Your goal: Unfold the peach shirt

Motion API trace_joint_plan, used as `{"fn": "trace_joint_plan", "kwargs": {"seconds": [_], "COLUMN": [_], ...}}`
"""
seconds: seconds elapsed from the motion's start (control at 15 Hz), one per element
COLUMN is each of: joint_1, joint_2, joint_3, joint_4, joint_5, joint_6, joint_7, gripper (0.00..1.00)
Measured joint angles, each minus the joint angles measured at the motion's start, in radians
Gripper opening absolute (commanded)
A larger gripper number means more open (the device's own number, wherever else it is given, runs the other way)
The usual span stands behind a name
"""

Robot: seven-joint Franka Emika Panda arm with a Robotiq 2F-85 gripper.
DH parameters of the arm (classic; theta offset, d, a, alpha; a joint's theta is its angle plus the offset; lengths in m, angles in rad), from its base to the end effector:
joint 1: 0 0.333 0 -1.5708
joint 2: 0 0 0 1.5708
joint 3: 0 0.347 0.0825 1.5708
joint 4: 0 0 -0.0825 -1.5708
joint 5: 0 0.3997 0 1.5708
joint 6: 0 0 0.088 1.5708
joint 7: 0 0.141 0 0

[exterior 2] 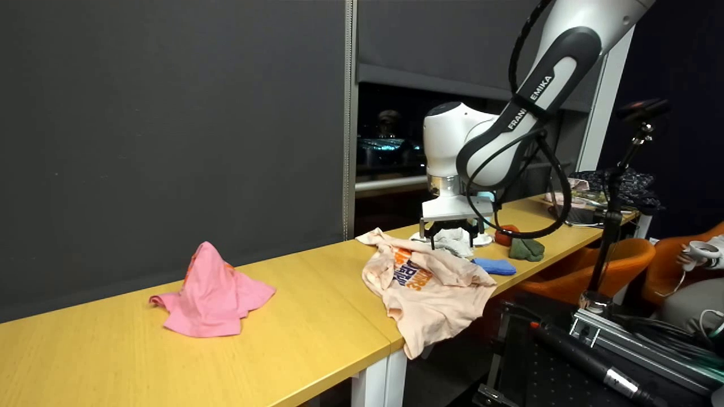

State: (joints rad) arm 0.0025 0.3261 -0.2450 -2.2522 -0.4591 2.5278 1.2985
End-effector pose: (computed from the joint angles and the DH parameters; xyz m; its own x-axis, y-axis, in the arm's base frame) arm 0.5374 -0.1406 0.2024 0.4219 -0.8666 0.2666 -0.9042 -0.3805 0.1940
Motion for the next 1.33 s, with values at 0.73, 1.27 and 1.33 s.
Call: {"fn": "trace_joint_plan", "kwargs": {"seconds": [0.73,1.27,1.33], "joint_1": [0.021,0.013,0.014], "joint_2": [0.309,0.403,0.413], "joint_3": [0.014,0.012,0.012], "joint_4": [0.372,0.434,0.449], "joint_5": [0.179,0.253,0.254], "joint_6": [-0.042,-0.055,-0.055], "joint_7": [-0.047,-0.072,-0.072], "gripper": [1.00,1.00,1.00]}}
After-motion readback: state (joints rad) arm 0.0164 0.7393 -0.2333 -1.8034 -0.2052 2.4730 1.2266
